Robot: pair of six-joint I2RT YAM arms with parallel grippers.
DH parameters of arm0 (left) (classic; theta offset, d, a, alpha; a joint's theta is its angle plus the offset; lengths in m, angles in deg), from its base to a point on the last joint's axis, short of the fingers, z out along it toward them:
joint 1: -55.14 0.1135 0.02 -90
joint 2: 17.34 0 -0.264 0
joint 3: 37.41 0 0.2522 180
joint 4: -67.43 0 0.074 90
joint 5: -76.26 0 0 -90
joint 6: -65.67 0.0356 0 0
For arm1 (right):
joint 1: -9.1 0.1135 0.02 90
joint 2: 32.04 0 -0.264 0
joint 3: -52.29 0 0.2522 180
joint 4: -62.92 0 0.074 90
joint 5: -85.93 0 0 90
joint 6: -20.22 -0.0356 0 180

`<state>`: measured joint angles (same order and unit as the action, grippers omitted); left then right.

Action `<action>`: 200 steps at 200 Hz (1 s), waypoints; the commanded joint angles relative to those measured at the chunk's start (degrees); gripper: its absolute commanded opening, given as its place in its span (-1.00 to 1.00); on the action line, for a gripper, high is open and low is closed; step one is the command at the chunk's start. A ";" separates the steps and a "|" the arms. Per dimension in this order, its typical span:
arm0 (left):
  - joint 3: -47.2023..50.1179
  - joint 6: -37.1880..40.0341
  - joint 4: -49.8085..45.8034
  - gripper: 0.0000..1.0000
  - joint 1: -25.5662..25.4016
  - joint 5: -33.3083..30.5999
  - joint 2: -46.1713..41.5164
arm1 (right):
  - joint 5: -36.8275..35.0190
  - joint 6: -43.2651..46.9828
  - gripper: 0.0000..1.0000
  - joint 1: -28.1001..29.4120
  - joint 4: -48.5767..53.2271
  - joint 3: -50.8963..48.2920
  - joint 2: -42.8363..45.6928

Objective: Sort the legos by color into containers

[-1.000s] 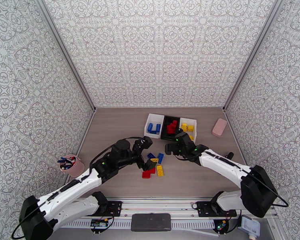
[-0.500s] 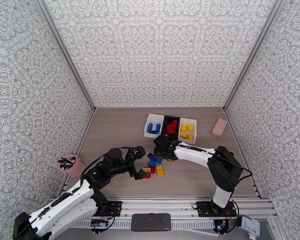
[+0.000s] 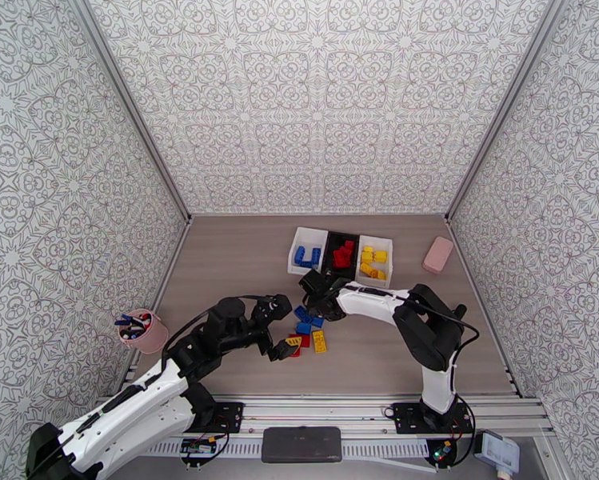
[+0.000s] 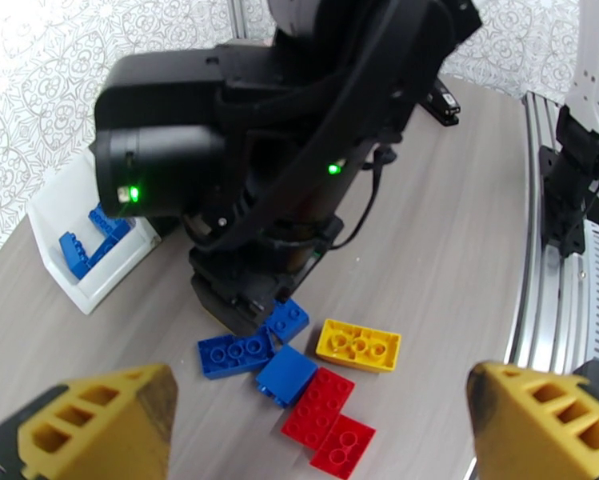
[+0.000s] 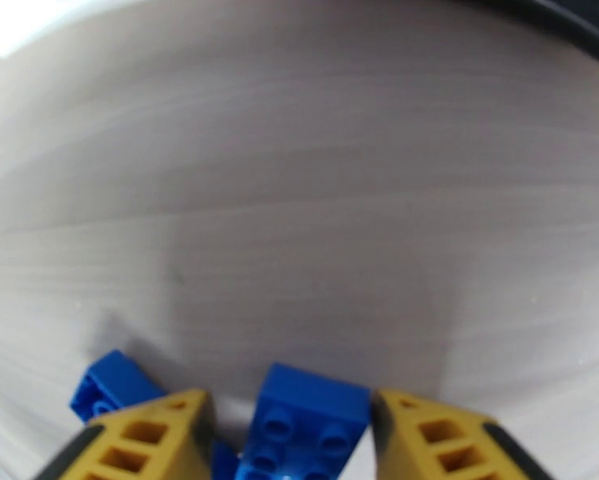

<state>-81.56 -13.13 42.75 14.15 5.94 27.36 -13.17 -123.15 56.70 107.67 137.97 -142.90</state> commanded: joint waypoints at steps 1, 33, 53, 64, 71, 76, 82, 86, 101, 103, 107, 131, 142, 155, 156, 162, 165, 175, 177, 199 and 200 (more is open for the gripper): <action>1.07 0.59 1.33 0.99 -0.34 -0.49 0.20 | 0.41 -0.54 -0.10 0.04 1.01 1.59 -0.66; 1.12 0.75 1.52 0.99 -0.40 -0.69 0.21 | 0.22 -0.43 -0.27 0.04 1.28 1.56 -0.44; 1.13 0.67 1.61 0.99 -0.38 -0.70 0.21 | -0.12 -0.51 -0.31 0.00 1.52 1.40 0.08; 1.12 0.51 1.60 0.99 -0.37 -0.94 0.12 | -0.37 -0.36 -0.33 0.04 1.45 1.22 0.48; 1.12 0.49 1.64 0.99 -0.40 -1.28 0.12 | -0.42 -0.26 -0.34 0.04 1.53 1.23 0.78; 1.10 0.40 1.74 0.99 -0.37 -1.52 0.09 | -0.47 -0.17 -0.34 0.04 1.60 1.23 1.02; 1.17 0.32 1.84 0.99 -0.36 -1.81 -0.03 | -0.48 -0.01 -0.35 0.04 1.63 1.21 1.22; 1.20 0.27 1.94 0.99 -0.38 -1.99 -0.14 | -0.49 0.12 -0.35 0.04 1.69 1.20 1.51; 1.36 -0.05 2.55 0.99 -0.28 -2.42 -0.51 | 0.18 1.57 -0.35 0.04 0.84 1.20 2.50; 1.38 -0.18 2.63 0.99 -0.31 -2.45 -0.55 | 0.33 1.81 -0.35 0.04 0.66 1.16 2.70; 1.41 -0.33 2.81 0.99 -0.23 -2.47 -0.63 | 0.42 2.25 -0.35 0.04 0.31 0.97 3.09; 1.39 -2.00 3.78 0.99 0.17 -4.47 -0.59 | 0.30 4.92 -0.36 0.05 -4.27 -2.10 7.40; 1.41 -2.27 4.30 0.99 0.32 -5.09 -0.59 | -0.15 6.96 -0.38 0.04 -6.39 -3.52 9.62; 1.47 -2.28 4.74 0.99 0.37 -5.09 -0.71 | -0.62 10.03 -0.39 0.04 -8.28 -4.45 11.89; 1.48 -2.30 4.80 0.99 0.38 -5.09 -0.74 | -0.72 10.21 -0.39 0.04 -8.34 -4.48 12.07; 1.55 -2.40 5.22 0.99 0.34 -5.09 -0.76 | -1.38 11.44 -0.40 0.04 -8.60 -4.46 12.80; 1.64 -2.53 5.39 0.99 0.35 -5.09 -0.75 | -1.58 12.16 -0.40 0.04 -8.68 -4.38 13.14; 1.80 -2.97 6.25 0.99 0.31 -5.09 -0.73 | -2.33 14.76 -0.40 0.04 -8.83 -3.87 14.25; 1.82 -3.08 6.30 0.99 0.32 -5.16 -0.69 | -2.50 15.32 -0.40 0.04 -8.83 -3.82 14.45; 2.17 -4.24 8.06 0.99 0.21 -5.09 -0.59 | -4.70 20.09 -0.40 -0.09 -9.44 -2.33 16.37; 2.18 -4.34 8.13 0.99 0.21 -5.93 -0.59 | -4.74 20.25 -0.40 -0.11 -9.49 -2.28 16.42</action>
<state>-80.45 -15.47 47.56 14.28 1.48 27.25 -14.44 -110.27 56.70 100.21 134.50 -128.48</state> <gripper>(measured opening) 0.996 0.321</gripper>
